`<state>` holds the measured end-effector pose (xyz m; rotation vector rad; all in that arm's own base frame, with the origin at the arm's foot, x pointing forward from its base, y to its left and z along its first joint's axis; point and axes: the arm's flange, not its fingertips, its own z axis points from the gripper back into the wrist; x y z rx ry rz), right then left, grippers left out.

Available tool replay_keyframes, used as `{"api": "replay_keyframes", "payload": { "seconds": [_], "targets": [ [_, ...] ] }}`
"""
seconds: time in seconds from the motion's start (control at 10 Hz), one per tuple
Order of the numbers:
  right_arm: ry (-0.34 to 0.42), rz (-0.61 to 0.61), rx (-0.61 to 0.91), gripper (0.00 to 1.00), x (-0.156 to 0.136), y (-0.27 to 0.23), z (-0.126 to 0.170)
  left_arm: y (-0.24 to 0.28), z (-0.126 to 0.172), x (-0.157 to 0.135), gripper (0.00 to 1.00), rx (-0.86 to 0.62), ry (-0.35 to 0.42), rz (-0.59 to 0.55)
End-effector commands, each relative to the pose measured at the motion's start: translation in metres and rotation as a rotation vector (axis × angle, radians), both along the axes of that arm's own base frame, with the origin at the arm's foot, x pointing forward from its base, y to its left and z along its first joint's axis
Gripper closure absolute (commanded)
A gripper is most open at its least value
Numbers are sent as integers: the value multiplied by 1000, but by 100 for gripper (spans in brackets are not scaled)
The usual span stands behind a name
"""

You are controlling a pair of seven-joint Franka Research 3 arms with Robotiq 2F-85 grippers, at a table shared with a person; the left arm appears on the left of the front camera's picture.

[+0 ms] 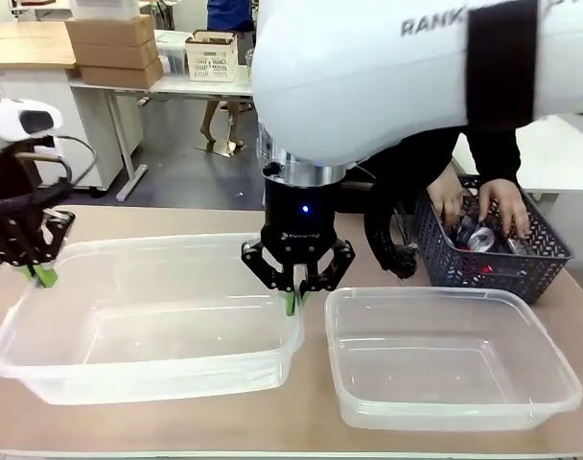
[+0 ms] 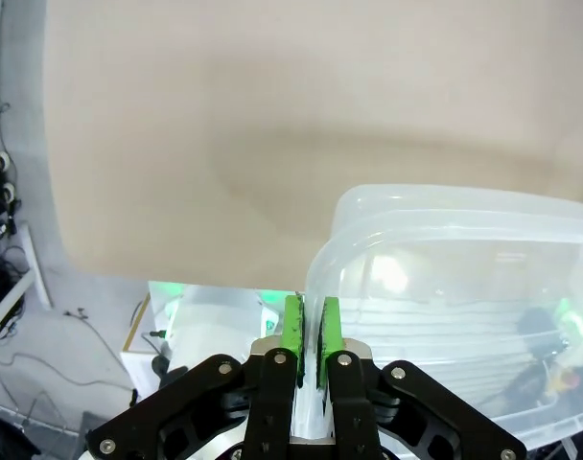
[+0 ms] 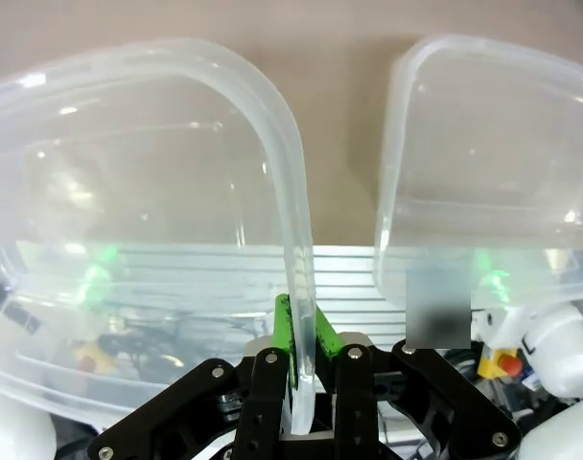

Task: Sort the waste into each basket.
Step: Pick up the Organizing box on the left side of the table and lift it.

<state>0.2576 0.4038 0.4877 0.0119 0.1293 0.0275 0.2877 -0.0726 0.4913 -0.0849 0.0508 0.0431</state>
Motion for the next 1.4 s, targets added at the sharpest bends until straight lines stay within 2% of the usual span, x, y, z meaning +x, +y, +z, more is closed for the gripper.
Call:
{"api": "replay_keyframes", "payload": {
  "seconds": [0.0, 0.1, 0.2, 0.4, 0.5, 0.7, 0.9, 1.0, 1.1, 1.3],
  "targets": [
    [-7, 41, 15, 94, 5, -11, 4, -2, 7, -1, 91, -2, -10, -5],
    [23, -17, -22, 94, 16, -31, -6, -23, 19, 5, 91, -41, -86, 98],
    [50, -31, -21, 94, 21, -55, -13, -51, 28, 13, 91, -160, -78, 163],
    [79, -51, -19, 94, 22, -100, -16, -112, 32, 38, 91, -147, -75, 164],
    [89, -85, -9, 94, 20, -122, -14, -147, 30, 50, 91, -112, -105, 131],
    [64, -148, 20, 94, 8, -163, -3, -193, 15, 59, 91, -46, -83, 54],
    [75, -182, 27, 94, 8, -185, -7, -208, 10, 57, 91, -107, -61, 24],
    [21, -232, 58, 94, 13, -184, -13, -201, 8, 56, 91, -143, -80, 24],
    [58, -184, -43, 94, 12, -188, -3, -203, 0, 55, 91, -54, -59, -24],
    [58, -184, -43, 94, 12, -188, -3, -203, 0, 55, 91, -54, -59, -24]
  ]
}}
